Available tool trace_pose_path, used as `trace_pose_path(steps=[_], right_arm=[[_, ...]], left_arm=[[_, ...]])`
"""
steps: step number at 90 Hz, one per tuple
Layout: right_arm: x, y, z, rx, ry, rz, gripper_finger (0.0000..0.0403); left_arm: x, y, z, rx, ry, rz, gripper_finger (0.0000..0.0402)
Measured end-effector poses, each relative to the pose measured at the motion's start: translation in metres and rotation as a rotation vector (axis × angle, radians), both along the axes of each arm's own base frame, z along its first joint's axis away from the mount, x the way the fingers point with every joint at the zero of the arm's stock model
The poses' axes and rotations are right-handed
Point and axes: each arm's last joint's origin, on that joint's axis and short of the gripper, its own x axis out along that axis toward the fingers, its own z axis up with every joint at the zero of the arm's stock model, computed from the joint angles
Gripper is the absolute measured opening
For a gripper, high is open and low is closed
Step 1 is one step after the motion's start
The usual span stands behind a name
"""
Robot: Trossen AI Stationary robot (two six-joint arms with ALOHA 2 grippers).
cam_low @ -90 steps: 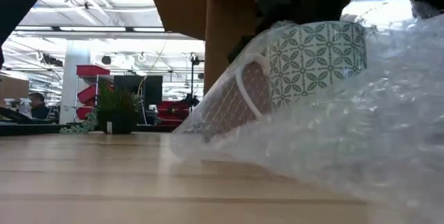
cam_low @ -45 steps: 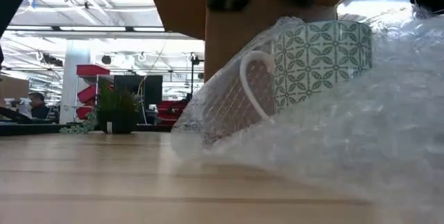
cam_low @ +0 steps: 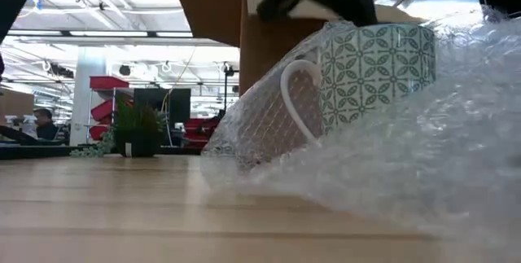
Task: Wrap mug
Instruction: Wrap the white mug with bubble wrap
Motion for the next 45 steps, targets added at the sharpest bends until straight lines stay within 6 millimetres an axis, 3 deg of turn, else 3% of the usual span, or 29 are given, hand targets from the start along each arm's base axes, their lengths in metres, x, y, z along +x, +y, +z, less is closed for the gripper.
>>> trace_pose_path(steps=[45], right_arm=[[-0.002,0.002,0.0,0.003,0.001,0.007,0.0]], left_arm=[[0.01,-0.023,-0.05,-0.03,0.098,-0.066,0.0]])
